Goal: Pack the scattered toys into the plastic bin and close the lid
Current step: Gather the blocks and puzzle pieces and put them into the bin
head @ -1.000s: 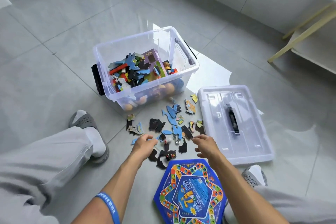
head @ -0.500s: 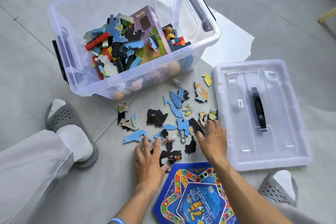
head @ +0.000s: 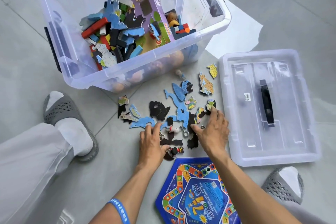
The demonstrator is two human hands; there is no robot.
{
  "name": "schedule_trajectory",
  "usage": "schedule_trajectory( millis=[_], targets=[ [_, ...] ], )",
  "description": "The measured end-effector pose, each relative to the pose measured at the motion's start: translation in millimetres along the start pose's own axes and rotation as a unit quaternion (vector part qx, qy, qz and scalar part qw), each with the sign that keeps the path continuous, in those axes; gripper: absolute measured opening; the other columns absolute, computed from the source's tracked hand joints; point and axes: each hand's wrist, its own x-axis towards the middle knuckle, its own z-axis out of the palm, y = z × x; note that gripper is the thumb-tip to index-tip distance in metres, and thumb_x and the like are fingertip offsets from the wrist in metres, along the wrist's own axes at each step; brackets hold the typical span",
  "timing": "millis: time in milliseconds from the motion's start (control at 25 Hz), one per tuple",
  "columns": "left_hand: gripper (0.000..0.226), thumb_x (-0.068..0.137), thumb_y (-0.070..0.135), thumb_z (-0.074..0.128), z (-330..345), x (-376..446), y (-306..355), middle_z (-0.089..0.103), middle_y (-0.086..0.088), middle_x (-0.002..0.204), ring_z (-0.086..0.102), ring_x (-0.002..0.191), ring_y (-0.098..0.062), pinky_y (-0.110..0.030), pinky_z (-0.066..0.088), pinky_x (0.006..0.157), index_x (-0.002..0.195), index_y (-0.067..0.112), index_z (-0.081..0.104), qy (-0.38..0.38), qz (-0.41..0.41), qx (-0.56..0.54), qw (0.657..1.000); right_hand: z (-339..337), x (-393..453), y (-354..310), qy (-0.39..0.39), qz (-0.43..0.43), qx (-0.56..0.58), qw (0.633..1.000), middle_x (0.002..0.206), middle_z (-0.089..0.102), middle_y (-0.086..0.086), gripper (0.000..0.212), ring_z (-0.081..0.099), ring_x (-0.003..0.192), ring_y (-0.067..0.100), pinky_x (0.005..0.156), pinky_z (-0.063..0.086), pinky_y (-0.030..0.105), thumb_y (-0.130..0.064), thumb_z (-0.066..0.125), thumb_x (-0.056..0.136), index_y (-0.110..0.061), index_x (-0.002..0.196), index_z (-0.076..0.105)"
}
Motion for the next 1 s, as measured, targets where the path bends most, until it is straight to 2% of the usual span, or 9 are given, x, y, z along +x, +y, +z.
schedule_trajectory(
  millis=[160, 320, 480, 600, 720, 800, 920, 960, 1000],
  targets=[
    [0.048, 0.075, 0.019, 0.080, 1.8, -3.3, 3.4, 0.044, 0.006, 0.113, 0.049, 0.104, -0.014, -0.018, 0.041, 0.086, 0.113, 0.023, 0.051, -0.011, -0.033, -0.090, 0.995, 3.2, 6.1, -16.2, 0.001, 0.010, 0.052, 0.999, 0.135, 0.044, 0.011, 0.089, 0.042, 0.117, 0.031, 0.097, 0.039, 0.040, -0.037, 0.073, 0.080, -0.013, 0.149, 0.024],
    [0.029, 0.077, 0.011, 0.078, 4.7, -8.5, 7.4, 0.046, 0.008, 0.102, 0.056, 0.088, -0.012, -0.011, 0.039, 0.073, 0.098, 0.020, 0.059, 0.010, -0.030, -0.121, 0.992, 15.9, -7.7, -28.8, 0.030, 0.051, 0.043, 0.997, 0.126, 0.047, 0.009, 0.074, 0.046, 0.112, 0.029, 0.088, 0.043, 0.040, -0.045, 0.072, 0.079, -0.012, 0.136, 0.038],
    [0.030, 0.075, 0.008, 0.079, -11.7, 1.6, 3.0, 0.061, 0.010, 0.094, 0.060, 0.082, -0.005, -0.004, 0.041, 0.069, 0.096, 0.023, 0.063, 0.060, -0.116, -0.231, 0.964, 22.9, -16.2, -23.9, 0.022, 0.039, 0.061, 0.997, 0.102, 0.057, 0.003, 0.031, 0.050, 0.089, 0.023, 0.073, 0.045, 0.036, -0.035, 0.069, 0.083, -0.017, 0.103, 0.053],
    [0.023, 0.082, 0.001, 0.071, -30.9, 11.3, -0.7, 0.071, 0.003, 0.082, 0.066, 0.069, -0.012, -0.027, 0.058, 0.067, 0.098, 0.017, 0.065, 0.057, -0.220, -0.397, 0.889, 16.3, -15.3, -16.4, -0.006, 0.023, 0.134, 0.991, 0.081, 0.055, -0.002, 0.019, 0.050, 0.072, 0.019, 0.058, 0.033, 0.031, -0.022, 0.068, 0.081, -0.018, 0.084, 0.050],
    [0.024, 0.090, -0.011, 0.052, -43.9, 19.2, 0.1, 0.071, -0.011, 0.084, 0.063, 0.063, -0.015, -0.023, 0.054, 0.054, 0.105, 0.005, 0.062, -0.005, -0.275, -0.597, 0.754, 4.5, -13.3, -7.5, -0.011, 0.072, 0.280, 0.957, 0.065, 0.051, -0.001, 0.023, 0.046, 0.061, 0.015, 0.054, 0.038, 0.032, -0.009, 0.063, 0.077, -0.013, 0.069, 0.042],
    [0.033, 0.087, -0.016, 0.044, -45.9, 18.7, 2.8, 0.067, -0.013, 0.079, 0.059, 0.060, -0.017, -0.025, 0.053, 0.052, 0.100, 0.007, 0.063, -0.043, -0.289, -0.643, 0.708, -4.1, -14.6, -1.9, -0.020, 0.116, 0.394, 0.912, 0.066, 0.055, 0.005, 0.026, 0.055, 0.065, 0.018, 0.055, 0.048, 0.040, -0.001, 0.057, 0.075, -0.015, 0.065, 0.038],
    [0.045, 0.078, -0.019, 0.035, -34.2, 12.4, 9.9, 0.057, -0.007, 0.075, 0.055, 0.064, -0.016, -0.036, 0.058, 0.062, 0.094, 0.011, 0.064, -0.078, -0.303, -0.615, 0.724, -12.2, -19.1, 4.1, -0.056, 0.139, 0.430, 0.890, 0.073, 0.063, 0.010, 0.023, 0.061, 0.064, 0.026, 0.054, 0.047, 0.037, 0.004, 0.049, 0.074, -0.018, 0.074, 0.044],
    [0.046, 0.078, -0.017, 0.033, -29.9, 9.4, 11.1, 0.057, -0.006, 0.079, 0.056, 0.069, -0.017, -0.037, 0.058, 0.064, 0.094, 0.014, 0.063, -0.077, -0.299, -0.570, 0.761, -12.1, -21.0, 5.1, -0.068, 0.131, 0.388, 0.910, 0.081, 0.063, 0.007, 0.023, 0.059, 0.069, 0.025, 0.060, 0.045, 0.037, 0.000, 0.049, 0.076, -0.020, 0.086, 0.049],
    [0.043, 0.079, -0.013, 0.035, -27.5, 6.6, 11.1, 0.059, -0.003, 0.084, 0.058, 0.074, -0.018, -0.032, 0.056, 0.064, 0.092, 0.017, 0.062, -0.067, -0.278, -0.490, 0.824, -10.2, -23.5, 6.2, -0.069, 0.119, 0.329, 0.934, 0.087, 0.062, 0.003, 0.025, 0.058, 0.076, 0.023, 0.066, 0.044, 0.036, -0.008, 0.050, 0.079, -0.024, 0.098, 0.051]
  ],
)
